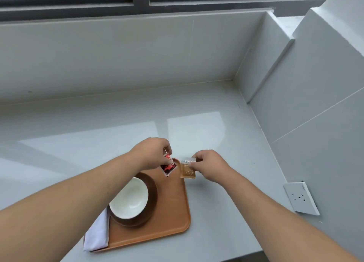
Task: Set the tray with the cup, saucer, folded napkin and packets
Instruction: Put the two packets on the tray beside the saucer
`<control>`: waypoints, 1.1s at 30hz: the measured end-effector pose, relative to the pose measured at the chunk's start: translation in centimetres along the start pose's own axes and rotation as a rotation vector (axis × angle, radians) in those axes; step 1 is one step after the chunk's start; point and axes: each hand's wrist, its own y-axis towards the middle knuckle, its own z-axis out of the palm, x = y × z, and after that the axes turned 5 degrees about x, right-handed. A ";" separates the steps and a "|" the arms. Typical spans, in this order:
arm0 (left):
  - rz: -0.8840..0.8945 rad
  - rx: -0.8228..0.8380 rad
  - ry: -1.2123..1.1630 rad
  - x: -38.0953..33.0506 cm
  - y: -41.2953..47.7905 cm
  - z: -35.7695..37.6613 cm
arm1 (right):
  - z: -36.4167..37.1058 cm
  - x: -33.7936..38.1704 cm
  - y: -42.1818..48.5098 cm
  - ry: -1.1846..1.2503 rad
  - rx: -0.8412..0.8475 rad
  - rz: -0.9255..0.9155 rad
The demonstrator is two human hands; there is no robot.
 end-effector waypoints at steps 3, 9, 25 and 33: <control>-0.025 0.056 0.000 2.0 0.0 0.4 | 1.7 1.4 1.5 -0.046 0.040 -0.019; -0.035 0.085 0.036 3.5 1.0 2.5 | 3.4 1.7 3.8 -0.287 0.022 -0.036; -0.162 -0.070 0.098 5.5 1.1 4.1 | 5.1 1.7 4.3 -0.476 -0.132 -0.050; -0.235 0.000 0.236 5.0 1.5 3.6 | 4.9 1.6 3.9 -0.518 -0.076 0.036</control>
